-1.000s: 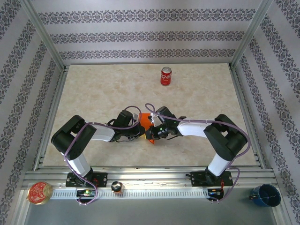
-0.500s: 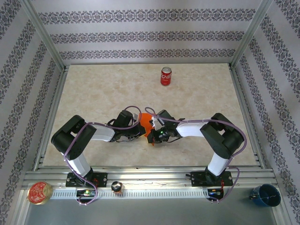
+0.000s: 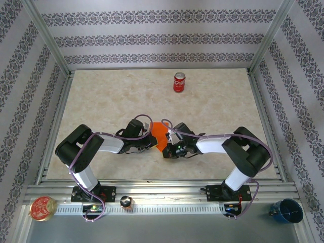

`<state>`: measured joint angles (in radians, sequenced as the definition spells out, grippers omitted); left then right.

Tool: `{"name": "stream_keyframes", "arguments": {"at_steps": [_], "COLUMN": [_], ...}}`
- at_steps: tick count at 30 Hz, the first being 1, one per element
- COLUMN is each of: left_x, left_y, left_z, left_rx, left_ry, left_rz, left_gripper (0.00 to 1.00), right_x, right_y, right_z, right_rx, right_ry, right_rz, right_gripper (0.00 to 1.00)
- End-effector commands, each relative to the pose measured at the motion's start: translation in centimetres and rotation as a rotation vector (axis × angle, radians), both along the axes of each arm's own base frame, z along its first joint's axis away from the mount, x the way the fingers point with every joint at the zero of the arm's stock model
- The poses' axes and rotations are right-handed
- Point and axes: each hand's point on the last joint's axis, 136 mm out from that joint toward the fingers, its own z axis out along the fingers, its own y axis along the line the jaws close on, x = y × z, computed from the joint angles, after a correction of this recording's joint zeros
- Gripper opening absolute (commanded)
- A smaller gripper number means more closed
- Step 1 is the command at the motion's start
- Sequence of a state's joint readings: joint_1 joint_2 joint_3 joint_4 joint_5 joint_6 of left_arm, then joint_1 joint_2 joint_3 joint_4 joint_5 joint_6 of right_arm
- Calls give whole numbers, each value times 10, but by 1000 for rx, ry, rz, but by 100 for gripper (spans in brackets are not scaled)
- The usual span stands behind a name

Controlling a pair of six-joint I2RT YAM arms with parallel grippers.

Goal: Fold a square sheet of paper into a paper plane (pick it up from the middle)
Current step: Third fold the triangle at the center of the table.

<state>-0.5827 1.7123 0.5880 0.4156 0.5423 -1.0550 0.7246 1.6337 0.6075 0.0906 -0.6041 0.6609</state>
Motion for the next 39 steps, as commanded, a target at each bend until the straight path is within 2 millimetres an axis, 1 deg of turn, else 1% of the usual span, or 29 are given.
{"name": "stream_keyframes", "arguments": {"at_steps": [1, 3, 5, 7, 9, 11, 12, 13, 15, 17, 19, 23, 28, 31, 35, 37, 39], "left_x": [-16, -15, -15, -15, -14, -13, -14, -13, -13, -13, -13, -13, -12, -11, -9, -6, -2], "left_y": [17, 17, 16, 16, 16, 15, 16, 16, 16, 16, 16, 15, 14, 14, 13, 9, 5], "left_z": [-30, -30, -28, -27, -25, -23, -23, -23, -22, -22, -22, -21, -20, -20, -17, -10, 1], "left_rx": [99, 99, 96, 94, 95, 96, 98, 100, 102, 99, 99, 97, 93, 93, 95, 79, 61], "left_ry": [64, 62, 61, 58, 52, 47, 45, 45, 42, 42, 42, 39, 39, 38, 27, 9, -20], "left_rz": [25, 26, 22, 19, 17, 17, 15, 15, 16, 14, 12, 13, 10, 10, 8, 1, -7], "left_gripper": [0, 0, 0, 0, 0, 0, 0, 0, 0, 0, 0, 0, 0, 0, 0, 0, 0], "right_x": [-31, -33, -29, -18, -4, 8, 13, 18, 31, 39, 42, 44, 44, 39, 24, 17, 12], "right_y": [-15, -17, -15, -10, -4, -1, 2, 2, -1, 5, 11, 21, 25, 20, 7, -2, -10], "right_z": [-10, -4, 9, 30, 56, 71, 76, 76, 65, 55, 48, 37, 28, 15, -11, -23, -29], "right_rx": [-37, -19, 15, 65, 123, 146, 156, 153, 114, 115, 105, 83, 64, 33, -30, -62, -79], "right_ry": [109, 110, 94, 66, 26, 11, 9, 13, 48, 91, 114, 137, 158, 181, 222, 242, 251], "right_rz": [8, 2, -13, -39, -72, -104, -105, -116, -163, -173, -178, -165, -155, -157, -156, -162, -167], "right_gripper": [5, 5, 6, 6, 7, 7, 7, 7, 5, 4, 4, 4, 4, 4, 4, 2, 1]}}
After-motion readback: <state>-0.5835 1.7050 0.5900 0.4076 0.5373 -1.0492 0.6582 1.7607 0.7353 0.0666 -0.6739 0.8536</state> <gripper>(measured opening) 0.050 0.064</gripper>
